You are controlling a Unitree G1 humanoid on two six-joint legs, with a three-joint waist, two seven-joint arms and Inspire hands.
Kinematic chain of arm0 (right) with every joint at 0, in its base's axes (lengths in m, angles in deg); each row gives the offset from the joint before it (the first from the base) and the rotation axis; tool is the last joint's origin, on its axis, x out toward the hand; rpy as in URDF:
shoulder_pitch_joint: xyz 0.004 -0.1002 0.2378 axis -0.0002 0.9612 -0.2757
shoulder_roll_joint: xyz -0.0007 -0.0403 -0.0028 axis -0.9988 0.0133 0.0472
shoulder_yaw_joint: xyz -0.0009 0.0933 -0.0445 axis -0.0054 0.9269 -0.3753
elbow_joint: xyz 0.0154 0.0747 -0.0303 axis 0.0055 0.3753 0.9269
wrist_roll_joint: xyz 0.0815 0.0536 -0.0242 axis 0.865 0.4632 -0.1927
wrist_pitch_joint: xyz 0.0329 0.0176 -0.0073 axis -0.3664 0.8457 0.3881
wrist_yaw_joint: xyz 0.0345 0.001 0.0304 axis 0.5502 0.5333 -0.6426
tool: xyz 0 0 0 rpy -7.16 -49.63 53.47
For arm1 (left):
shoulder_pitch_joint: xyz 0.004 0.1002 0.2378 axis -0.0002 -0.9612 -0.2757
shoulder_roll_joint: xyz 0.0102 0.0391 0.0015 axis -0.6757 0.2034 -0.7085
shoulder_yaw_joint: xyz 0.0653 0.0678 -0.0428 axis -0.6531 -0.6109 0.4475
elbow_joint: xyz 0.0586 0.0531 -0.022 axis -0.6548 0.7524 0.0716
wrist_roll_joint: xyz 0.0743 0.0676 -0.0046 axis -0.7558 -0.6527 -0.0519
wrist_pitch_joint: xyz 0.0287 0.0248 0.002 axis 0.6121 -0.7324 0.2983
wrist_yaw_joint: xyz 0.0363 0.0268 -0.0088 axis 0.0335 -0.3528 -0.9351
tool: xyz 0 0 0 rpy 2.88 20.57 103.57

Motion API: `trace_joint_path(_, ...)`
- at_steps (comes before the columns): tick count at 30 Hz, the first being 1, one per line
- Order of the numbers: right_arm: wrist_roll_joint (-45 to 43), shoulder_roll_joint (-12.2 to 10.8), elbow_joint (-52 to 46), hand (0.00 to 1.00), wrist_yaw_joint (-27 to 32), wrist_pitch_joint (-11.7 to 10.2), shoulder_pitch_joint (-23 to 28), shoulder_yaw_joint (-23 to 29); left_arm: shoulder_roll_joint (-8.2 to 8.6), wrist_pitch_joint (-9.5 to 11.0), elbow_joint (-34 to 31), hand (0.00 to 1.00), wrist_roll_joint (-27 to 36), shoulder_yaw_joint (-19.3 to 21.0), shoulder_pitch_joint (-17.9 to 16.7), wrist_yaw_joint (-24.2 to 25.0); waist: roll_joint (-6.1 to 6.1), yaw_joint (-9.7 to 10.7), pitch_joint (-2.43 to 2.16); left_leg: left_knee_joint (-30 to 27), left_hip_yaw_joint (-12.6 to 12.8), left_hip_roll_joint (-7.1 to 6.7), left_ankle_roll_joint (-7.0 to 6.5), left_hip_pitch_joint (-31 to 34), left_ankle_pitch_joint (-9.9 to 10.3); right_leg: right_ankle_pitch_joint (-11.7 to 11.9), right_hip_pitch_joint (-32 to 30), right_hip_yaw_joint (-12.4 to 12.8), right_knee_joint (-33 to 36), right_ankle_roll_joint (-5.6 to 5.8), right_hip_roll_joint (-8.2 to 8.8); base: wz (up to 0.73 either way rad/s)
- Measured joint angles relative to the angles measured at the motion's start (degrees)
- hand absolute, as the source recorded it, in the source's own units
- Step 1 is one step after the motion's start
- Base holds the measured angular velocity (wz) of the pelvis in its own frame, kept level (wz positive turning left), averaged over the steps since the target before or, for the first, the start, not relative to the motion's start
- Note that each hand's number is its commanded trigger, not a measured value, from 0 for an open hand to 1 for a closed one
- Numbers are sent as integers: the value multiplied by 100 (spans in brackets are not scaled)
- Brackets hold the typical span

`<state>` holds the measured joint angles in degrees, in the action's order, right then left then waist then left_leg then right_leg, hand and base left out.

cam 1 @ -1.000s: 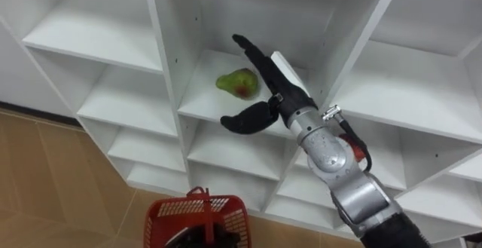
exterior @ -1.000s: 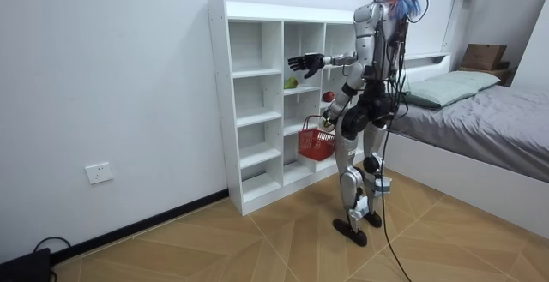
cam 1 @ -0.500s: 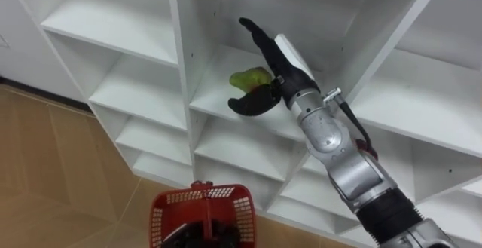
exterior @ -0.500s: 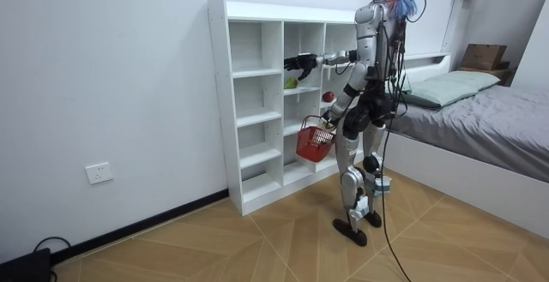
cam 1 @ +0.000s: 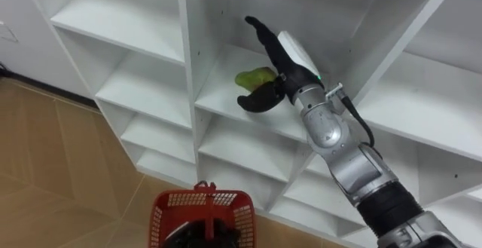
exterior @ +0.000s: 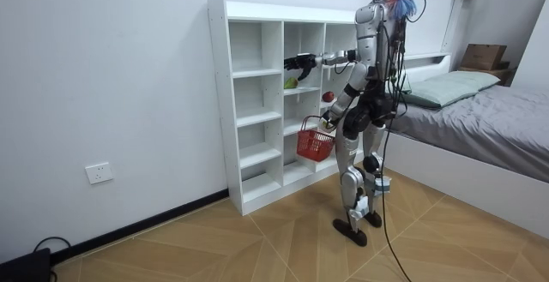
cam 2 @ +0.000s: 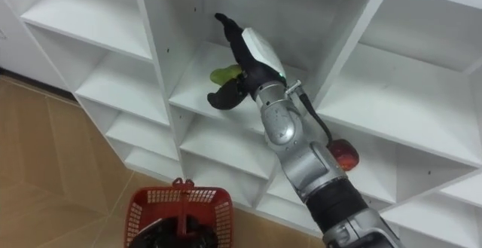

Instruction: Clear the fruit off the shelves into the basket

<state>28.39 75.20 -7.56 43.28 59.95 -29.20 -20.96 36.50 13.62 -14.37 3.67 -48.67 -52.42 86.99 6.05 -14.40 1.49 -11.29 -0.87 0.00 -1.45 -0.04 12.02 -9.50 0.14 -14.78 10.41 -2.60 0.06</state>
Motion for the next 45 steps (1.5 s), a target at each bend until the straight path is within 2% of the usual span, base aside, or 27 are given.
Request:
trace_joint_path(7,-119,10,77,0,9,0,0,11,0,-18,-1,100,0,1,6,8,1,2,-1,-12,8,0,9,28,-14,1,-15,-9,4,-2,6,1)
trace_joint_path(10,-117,16,241,0,8,10,-16,34,-7,-34,-18,100,8,16,0,21,23,2,-16,-13,9,0,11,51,-26,2,-40,-10,18,-3,10,0)
trace_joint_path(15,-117,65,270,0,-1,80,-14,33,-33,-104,-154,100,10,35,-69,15,62,10,-43,-37,6,-4,11,91,-27,5,-69,4,22,-9,14,0)
trace_joint_path(17,-117,86,290,0,-14,172,-14,1,-49,-124,-195,100,15,35,-115,-2,86,10,-59,-38,5,-4,11,87,-27,6,-63,11,21,-10,13,0)
trace_joint_path(21,-107,118,526,0,-95,234,-15,-6,-58,-151,-220,100,12,39,-116,-23,102,6,-64,-37,-19,-10,11,44,-26,6,-10,-16,18,-10,20,4)
trace_joint_path(28,-123,170,1133,0,-402,389,-32,-5,-81,-150,-328,100,12,39,-216,-21,124,6,-53,-50,-70,-48,-6,41,-48,6,9,-88,21,-10,57,2)
trace_joint_path(45,-253,259,1168,0,-582,386,-60,2,-101,-146,-371,100,15,38,-230,8,139,-4,-27,-15,-109,-76,-31,51,-67,4,3,-105,21,-5,82,0)
